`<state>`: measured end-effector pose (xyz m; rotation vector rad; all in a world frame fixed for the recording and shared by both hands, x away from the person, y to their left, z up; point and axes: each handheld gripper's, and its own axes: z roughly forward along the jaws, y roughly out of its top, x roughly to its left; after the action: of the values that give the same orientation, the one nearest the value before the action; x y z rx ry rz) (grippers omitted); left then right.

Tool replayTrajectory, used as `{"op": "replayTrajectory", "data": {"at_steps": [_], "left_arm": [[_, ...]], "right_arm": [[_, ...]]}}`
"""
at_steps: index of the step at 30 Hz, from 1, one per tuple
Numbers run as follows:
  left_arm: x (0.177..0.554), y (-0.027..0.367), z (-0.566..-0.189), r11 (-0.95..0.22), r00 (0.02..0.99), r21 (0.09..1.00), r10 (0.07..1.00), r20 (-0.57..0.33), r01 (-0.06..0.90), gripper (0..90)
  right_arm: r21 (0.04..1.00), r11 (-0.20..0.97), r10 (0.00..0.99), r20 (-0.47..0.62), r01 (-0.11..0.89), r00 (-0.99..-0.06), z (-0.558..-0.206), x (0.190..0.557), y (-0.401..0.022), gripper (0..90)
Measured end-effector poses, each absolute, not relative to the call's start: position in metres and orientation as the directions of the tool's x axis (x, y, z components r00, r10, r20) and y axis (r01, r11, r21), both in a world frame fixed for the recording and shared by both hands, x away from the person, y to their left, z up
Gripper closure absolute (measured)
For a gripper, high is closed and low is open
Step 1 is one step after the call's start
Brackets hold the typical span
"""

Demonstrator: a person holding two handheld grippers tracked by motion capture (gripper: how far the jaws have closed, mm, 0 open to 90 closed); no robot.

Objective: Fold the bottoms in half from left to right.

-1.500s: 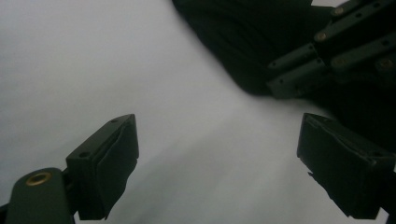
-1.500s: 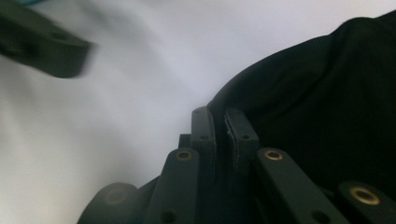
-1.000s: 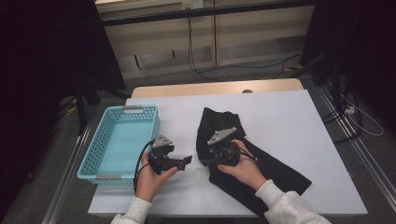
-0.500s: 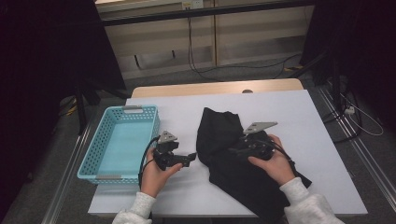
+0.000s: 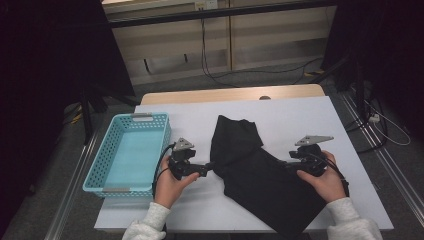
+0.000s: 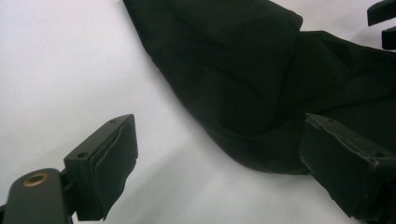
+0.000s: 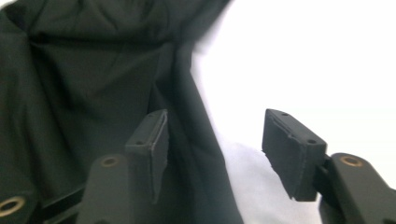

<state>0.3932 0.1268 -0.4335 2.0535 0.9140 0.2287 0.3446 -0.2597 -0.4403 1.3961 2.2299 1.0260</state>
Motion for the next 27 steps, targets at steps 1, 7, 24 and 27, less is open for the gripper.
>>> {"op": "replayTrajectory", "data": {"at_steps": [1, 7, 24, 27], "left_arm": [[0.393, 0.127, -0.433, -0.368, 0.716, 0.769, 0.679, -0.161, 0.522, 11.9], [0.392, 0.128, -0.434, -0.367, 0.715, 0.769, 0.679, -0.163, 0.523, 11.9], [0.392, 0.127, -0.435, -0.355, 0.709, 0.772, 0.685, -0.169, 0.527, 11.9], [0.393, 0.128, -0.434, -0.358, 0.709, 0.773, 0.686, -0.162, 0.524, 11.8]], "right_arm": [[0.709, 0.27, 0.873, 0.106, 0.652, -0.476, -0.442, 0.344, -0.26, 43.4], [0.662, 0.305, 0.882, 0.074, 0.685, -0.465, -0.451, 0.34, -0.259, 48.8], [0.654, 0.273, 0.871, 0.144, 0.706, -0.47, -0.447, 0.341, -0.271, 89.8], [0.656, 0.253, 0.877, 0.155, 0.711, -0.455, -0.446, 0.343, -0.28, 89.8]]}}
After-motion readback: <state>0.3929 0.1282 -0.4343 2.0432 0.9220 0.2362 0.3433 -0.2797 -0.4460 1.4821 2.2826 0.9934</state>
